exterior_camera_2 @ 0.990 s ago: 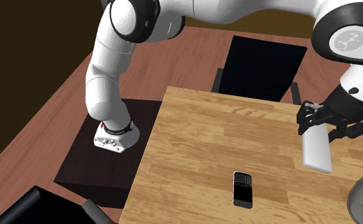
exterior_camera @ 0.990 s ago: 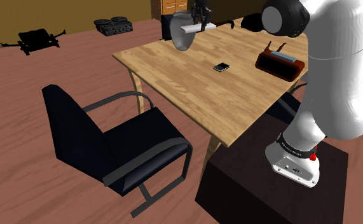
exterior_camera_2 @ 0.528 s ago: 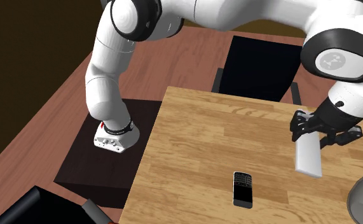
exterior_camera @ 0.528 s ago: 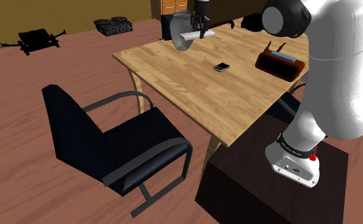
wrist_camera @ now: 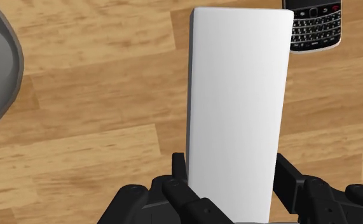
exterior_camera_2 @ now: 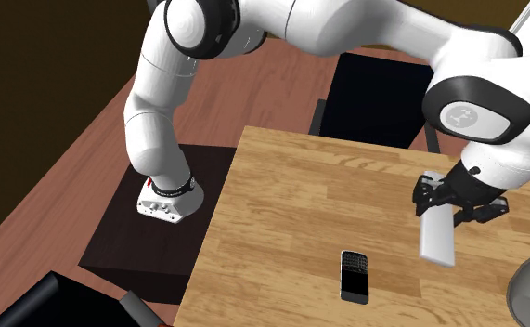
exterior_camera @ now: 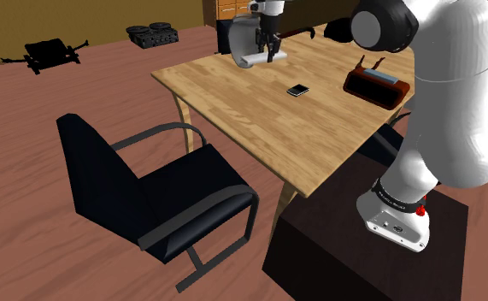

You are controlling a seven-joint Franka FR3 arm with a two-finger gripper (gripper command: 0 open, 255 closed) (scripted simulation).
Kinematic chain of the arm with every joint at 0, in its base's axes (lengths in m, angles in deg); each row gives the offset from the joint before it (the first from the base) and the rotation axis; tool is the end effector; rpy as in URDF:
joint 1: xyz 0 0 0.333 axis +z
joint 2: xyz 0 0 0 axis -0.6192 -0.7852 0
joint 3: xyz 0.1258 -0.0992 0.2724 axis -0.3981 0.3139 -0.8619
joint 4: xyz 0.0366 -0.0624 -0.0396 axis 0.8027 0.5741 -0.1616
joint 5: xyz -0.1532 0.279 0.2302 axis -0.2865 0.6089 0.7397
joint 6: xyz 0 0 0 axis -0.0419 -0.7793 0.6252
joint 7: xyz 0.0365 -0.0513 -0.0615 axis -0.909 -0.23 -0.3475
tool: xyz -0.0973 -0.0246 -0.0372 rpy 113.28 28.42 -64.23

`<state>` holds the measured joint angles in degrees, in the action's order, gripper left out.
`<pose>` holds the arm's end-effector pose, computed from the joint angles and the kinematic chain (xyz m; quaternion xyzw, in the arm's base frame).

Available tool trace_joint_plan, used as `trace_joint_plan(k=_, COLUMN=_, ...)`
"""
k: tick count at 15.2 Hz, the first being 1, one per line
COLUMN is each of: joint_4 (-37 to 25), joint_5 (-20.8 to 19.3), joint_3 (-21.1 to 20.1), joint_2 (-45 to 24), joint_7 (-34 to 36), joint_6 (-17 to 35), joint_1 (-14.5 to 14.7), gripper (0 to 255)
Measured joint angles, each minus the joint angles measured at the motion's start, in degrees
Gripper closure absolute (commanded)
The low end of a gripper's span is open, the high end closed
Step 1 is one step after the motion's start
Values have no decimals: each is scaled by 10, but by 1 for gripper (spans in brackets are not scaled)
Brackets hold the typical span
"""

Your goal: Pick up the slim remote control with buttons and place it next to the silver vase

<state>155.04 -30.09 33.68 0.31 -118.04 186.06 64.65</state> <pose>0.6529 -0.1602 0.4636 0.8046 0.5937 0.0061 0.0073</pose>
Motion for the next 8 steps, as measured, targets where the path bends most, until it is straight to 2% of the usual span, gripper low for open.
trace_joint_plan(k=8, joint_4=41, joint_5=15, joint_3=-9, joint_2=-15, joint_7=-11, joint_6=50, joint_1=2, gripper=255)
